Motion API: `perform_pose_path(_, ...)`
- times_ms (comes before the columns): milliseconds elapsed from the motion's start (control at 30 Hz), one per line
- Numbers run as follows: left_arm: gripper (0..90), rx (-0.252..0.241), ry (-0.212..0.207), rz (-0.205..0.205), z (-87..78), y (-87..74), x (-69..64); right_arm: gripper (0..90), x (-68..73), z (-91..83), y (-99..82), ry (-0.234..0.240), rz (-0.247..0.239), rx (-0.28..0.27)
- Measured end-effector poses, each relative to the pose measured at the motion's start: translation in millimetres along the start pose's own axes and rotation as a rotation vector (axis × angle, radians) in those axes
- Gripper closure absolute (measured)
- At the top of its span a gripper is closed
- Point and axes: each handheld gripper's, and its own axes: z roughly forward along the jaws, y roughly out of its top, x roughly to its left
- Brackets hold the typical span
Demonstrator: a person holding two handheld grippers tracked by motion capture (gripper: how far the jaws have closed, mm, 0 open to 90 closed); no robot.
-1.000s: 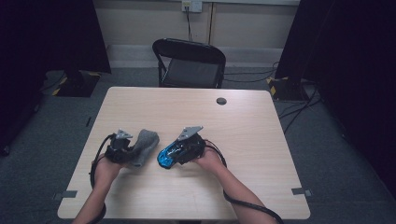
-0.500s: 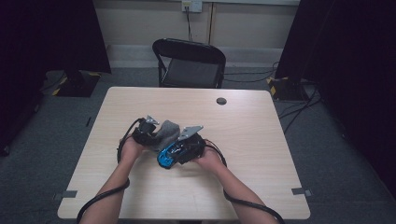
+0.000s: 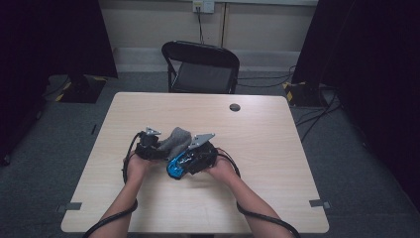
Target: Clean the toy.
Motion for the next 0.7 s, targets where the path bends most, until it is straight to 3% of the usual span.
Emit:
perform_pose_path(67,46.0,0.004,0.009,0.018,4.1,0.5,-0.7,12.6,-0.1,0.0,-0.1,0.000,-0.001,-0.001)
perform_pose_path(167,70.4,0.026,-0.007,0.045,5.5,4.0,-0.4,12.6,-0.3,0.1,0.1,0.003,0.001,0.001)
perform_pose_path(233,75.8,0.012,-0.023,0.088,4.2,7.3,-2.5,12.5,-1.0,0.2,0.1,0.005,0.000,0.001)
perform_pose_path(333,76.9,-0.025,-0.050,0.142,1.5,14.2,-9.2,12.5,-1.1,0.2,-0.3,0.006,0.001,-0.003)
perform_pose_path(400,76.8,-0.006,-0.056,0.188,4.4,18.0,-14.6,12.4,-1.4,0.2,-0.9,0.006,0.000,-0.008)
perform_pose_path(500,77.0,0.056,-0.061,0.204,13.9,16.8,-18.9,12.4,-1.6,0.3,-0.5,0.005,0.000,-0.005)
perform_pose_path(700,77.9,0.051,-0.091,0.203,11.2,12.2,-15.8,12.5,-1.6,0.2,-1.1,0.006,0.002,-0.009)
